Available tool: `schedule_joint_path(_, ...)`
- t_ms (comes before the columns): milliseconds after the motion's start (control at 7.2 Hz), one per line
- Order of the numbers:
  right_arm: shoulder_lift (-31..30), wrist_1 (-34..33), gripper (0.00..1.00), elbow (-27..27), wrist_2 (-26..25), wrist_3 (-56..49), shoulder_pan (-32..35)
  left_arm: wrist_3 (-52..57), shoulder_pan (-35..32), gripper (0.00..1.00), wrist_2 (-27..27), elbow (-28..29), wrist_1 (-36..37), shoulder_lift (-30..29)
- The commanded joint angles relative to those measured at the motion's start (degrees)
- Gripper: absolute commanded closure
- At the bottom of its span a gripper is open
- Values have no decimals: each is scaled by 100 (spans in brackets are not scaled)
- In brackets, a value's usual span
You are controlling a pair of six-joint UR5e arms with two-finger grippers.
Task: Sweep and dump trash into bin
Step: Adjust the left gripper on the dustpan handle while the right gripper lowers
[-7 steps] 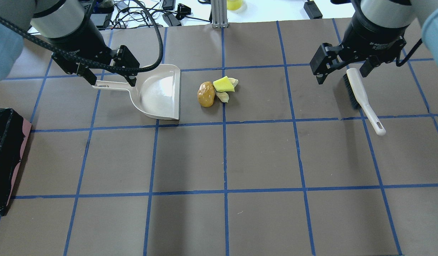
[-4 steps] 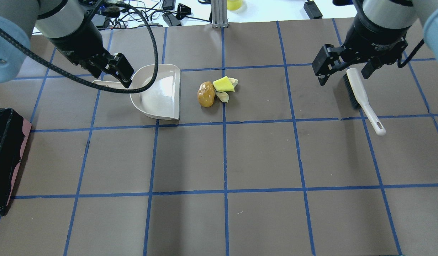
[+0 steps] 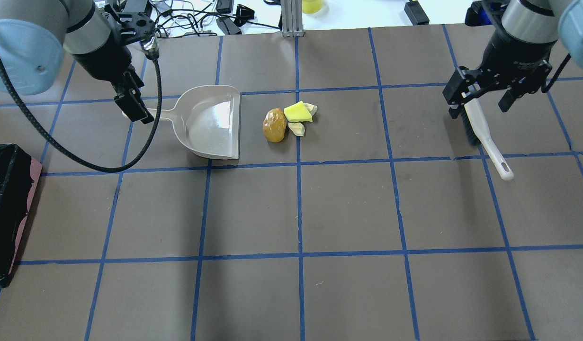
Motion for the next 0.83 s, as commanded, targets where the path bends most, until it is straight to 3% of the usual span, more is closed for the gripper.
schedule_joint_path(0,719,-915,1,272,-172,-720,-756,2095,232,0,623,177,715,-787)
schedule_joint_path(139,870,-1251,1,517,-216,-887,-951,2746,329,0,915,273,946,-1061)
schedule_joint_path(278,1080,-1906,1,816,-294,-1237,-1100,2987,460,0,936,465,948,-1316)
schedule_joint_path(417,1257,-2131,1,1010,-295,-1501,-1189,3172,488,0,936,798,948,-1553)
schedule_joint_path(694,1267,-2089,4,1379,-313,-1538,-1190,3105,523,0,403,1231,948,-1993)
